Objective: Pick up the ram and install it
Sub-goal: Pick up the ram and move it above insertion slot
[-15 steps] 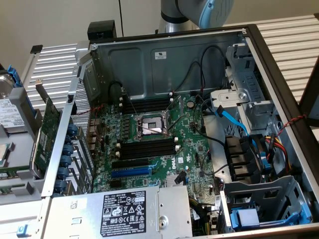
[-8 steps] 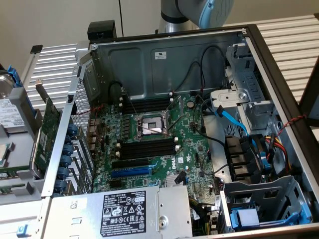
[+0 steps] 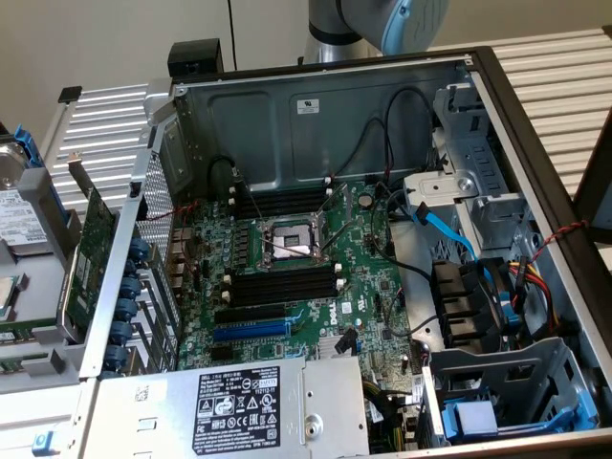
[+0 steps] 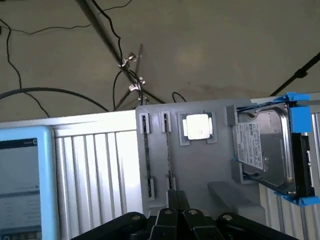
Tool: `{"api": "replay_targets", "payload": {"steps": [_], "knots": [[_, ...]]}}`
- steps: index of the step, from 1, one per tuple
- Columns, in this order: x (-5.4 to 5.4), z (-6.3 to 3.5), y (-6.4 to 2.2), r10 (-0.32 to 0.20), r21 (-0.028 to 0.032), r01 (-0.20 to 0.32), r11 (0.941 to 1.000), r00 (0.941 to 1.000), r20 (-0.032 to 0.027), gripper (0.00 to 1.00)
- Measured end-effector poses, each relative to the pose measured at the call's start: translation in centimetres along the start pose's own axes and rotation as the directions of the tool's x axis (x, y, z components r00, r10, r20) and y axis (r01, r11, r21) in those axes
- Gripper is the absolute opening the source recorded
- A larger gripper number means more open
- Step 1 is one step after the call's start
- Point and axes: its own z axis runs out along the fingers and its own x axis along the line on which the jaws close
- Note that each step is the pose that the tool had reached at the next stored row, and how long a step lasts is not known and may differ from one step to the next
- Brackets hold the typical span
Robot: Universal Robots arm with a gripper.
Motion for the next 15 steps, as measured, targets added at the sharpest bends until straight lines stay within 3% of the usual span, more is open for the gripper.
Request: {"api": "replay_targets", "payload": {"steps": [5, 12, 15], "knots": [[0.0, 0.88, -0.01, -0.080, -0.0025, 0.080, 0.9968, 0.9968, -0.0008, 0.11], [0.2, 2.15, 0.30, -0.119, -0.0032, 0.119, 0.9928, 0.9928, -0.0024, 0.11], [1.2, 2.62, 0.27, -0.124, -0.0031, 0.124, 0.9922, 0.9922, 0.0007, 0.11]]}}
